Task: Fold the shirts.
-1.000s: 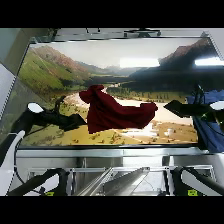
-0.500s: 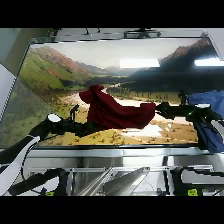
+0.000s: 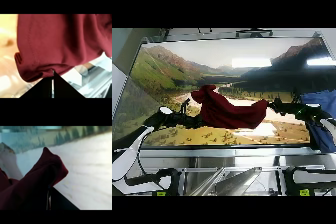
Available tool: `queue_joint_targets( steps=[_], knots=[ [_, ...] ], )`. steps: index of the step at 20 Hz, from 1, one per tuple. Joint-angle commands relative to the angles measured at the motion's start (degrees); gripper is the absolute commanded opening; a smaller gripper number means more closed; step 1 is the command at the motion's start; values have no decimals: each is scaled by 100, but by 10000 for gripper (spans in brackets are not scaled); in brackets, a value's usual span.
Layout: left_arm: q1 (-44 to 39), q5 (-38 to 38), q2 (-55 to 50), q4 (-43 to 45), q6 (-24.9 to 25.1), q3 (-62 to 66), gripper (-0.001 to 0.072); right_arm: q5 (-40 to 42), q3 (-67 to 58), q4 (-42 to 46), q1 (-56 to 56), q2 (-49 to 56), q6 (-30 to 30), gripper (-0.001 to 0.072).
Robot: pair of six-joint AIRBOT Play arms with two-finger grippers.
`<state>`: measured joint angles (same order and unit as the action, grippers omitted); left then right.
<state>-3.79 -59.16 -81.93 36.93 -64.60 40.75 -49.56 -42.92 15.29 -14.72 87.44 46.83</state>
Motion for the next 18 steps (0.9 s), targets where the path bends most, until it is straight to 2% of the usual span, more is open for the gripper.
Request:
queue_joint_targets(
  steps=[1, 4, 8, 11, 14, 16, 18],
  knots=[
    [122, -245, 85, -76, 79, 57, 18, -2, -39, 4, -22, -72, -153, 26],
    [424, -566, 872, -442, 337, 61, 18, -372, -195, 575, -146, -688, -142, 26],
    [1631, -1513, 2413, -1849, 713, 857, 18, -654, -785, 625, -544, -2597, -11, 26],
    [2887, -1808, 3423, -2830, 710, 2240, 20, -645, -1635, 660, -778, -4063, 315, 26],
    [4019, -1878, 3974, -3445, 715, 3786, 21, -643, -2640, 654, -804, -5108, 573, 26],
    [4430, -1829, 4103, -3528, 715, 4806, 21, -417, -3270, 662, -809, -5604, 568, 26],
    [4345, -1718, 4026, -3233, 704, 5718, 19, 116, -3919, 1150, -809, -6037, 573, 26]
  ],
)
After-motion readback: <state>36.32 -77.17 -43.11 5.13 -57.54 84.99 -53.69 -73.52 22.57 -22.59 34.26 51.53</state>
